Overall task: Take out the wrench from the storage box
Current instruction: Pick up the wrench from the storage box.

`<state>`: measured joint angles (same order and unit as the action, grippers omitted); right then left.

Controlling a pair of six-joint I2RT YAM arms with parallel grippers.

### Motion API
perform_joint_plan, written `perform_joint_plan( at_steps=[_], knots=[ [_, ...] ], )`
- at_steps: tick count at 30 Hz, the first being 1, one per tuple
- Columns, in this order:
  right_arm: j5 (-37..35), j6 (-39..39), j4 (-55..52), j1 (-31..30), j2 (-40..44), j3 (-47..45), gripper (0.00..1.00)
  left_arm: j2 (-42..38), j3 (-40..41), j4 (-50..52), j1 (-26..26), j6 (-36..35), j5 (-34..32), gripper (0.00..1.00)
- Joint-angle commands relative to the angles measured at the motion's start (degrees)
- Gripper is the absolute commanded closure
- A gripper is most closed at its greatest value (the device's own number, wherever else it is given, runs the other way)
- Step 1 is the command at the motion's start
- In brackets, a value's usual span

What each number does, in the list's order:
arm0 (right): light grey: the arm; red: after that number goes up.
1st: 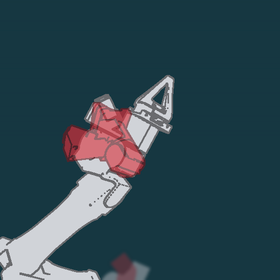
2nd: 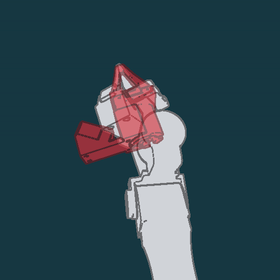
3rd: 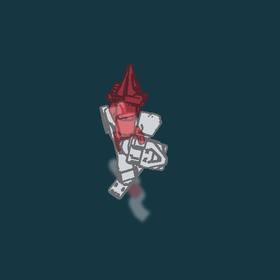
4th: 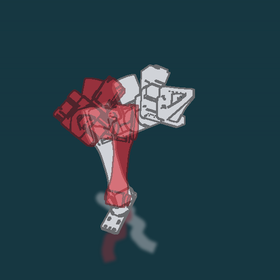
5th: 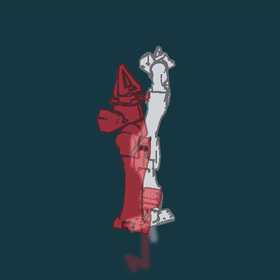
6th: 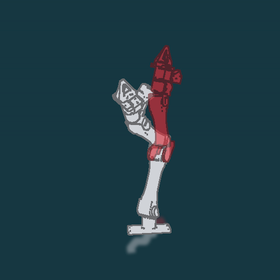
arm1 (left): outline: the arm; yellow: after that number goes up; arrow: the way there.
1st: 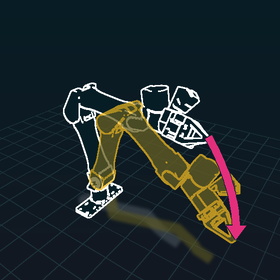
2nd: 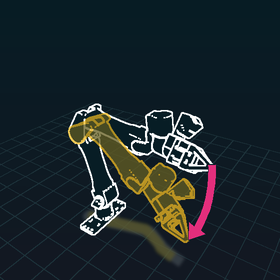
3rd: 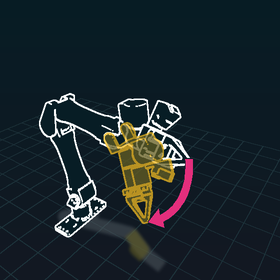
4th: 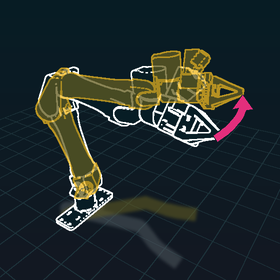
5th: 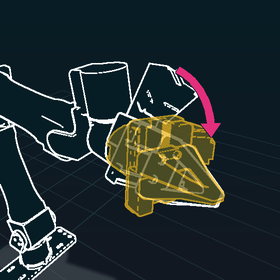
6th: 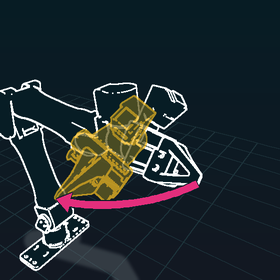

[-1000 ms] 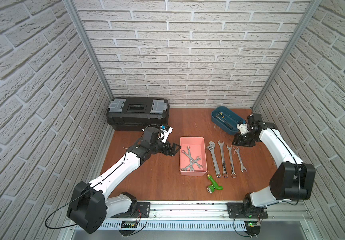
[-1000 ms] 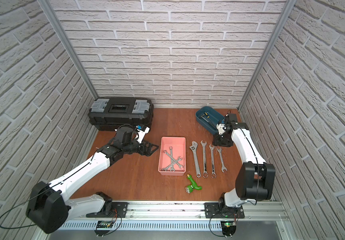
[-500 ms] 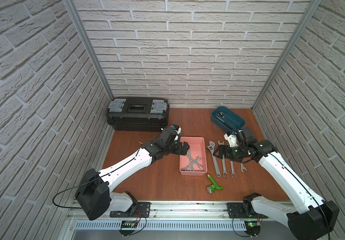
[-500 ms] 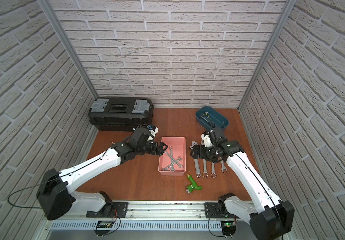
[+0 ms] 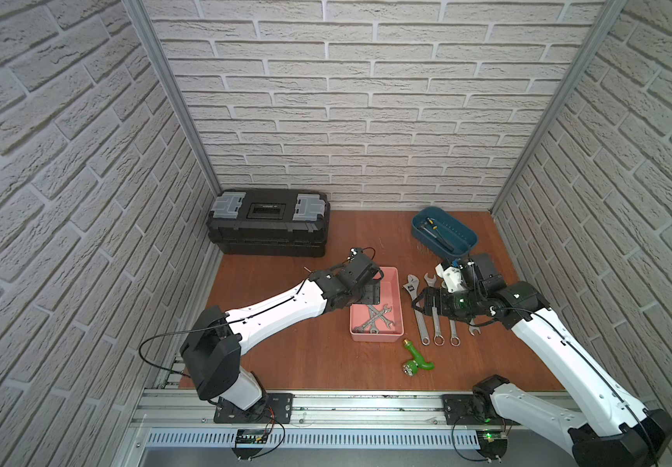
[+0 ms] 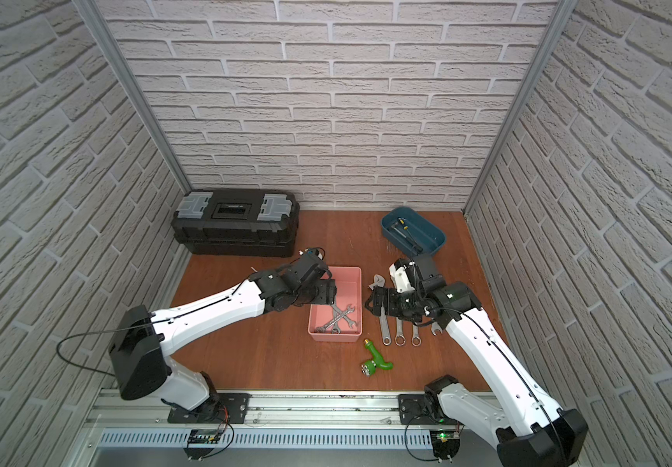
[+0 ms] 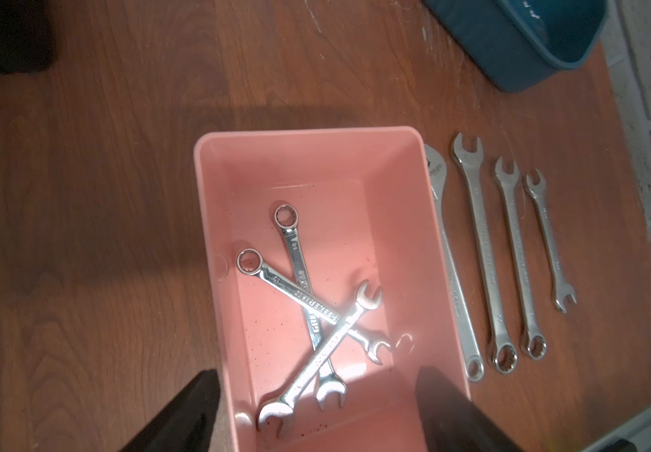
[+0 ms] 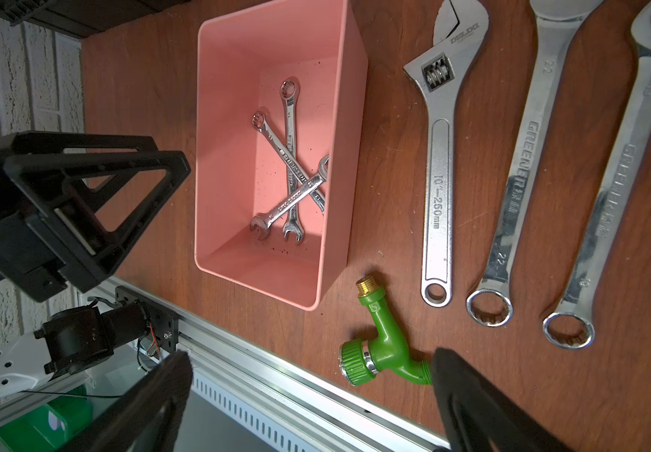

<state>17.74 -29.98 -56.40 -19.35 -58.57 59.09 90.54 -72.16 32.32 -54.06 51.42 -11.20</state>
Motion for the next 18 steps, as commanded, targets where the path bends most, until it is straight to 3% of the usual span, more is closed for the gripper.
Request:
perform_joint_plan(
  at_steps=[1,6,13,18],
  knots=[
    [-1.29,1.31,1.80,-0.33,0.41,1.08,0.00,3.60,-4.08,6.83,-2.14,9.66,-4.83,0.23],
    [-3.77,3.38,2.96,0.08,-0.32,2.05,0.00,9.80,-9.12,11.20,-3.94,19.41,-8.67,0.38],
    [-4.69,6.62,3.20,2.59,-2.51,3.82,0.00,17.16,-11.91,12.20,-1.57,26.84,-6.58,0.41],
    [-2.56,9.32,2.37,4.49,-4.15,4.19,0.00,21.69,-15.45,12.06,-0.93,26.39,-4.38,0.42]
  ],
)
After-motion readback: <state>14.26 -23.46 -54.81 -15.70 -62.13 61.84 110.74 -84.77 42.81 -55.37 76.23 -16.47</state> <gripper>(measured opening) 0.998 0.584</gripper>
